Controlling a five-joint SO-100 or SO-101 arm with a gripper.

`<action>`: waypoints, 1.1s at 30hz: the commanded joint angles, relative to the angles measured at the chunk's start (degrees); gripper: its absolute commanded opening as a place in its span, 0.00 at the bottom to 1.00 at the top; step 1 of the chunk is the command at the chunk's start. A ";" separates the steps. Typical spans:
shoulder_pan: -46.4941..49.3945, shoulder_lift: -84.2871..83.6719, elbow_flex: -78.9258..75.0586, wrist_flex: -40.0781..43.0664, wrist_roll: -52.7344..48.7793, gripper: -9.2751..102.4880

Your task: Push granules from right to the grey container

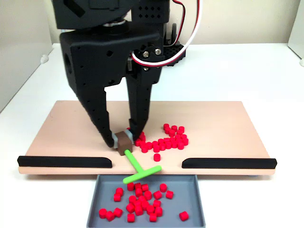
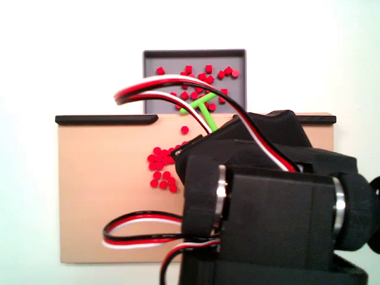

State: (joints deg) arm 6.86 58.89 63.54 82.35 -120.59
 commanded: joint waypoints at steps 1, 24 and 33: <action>-1.76 3.60 -1.58 -0.26 10.11 0.08; -10.02 42.89 32.96 0.88 40.78 0.08; -8.88 50.71 40.78 0.88 38.94 0.08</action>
State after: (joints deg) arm -2.99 107.05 104.50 82.97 -80.33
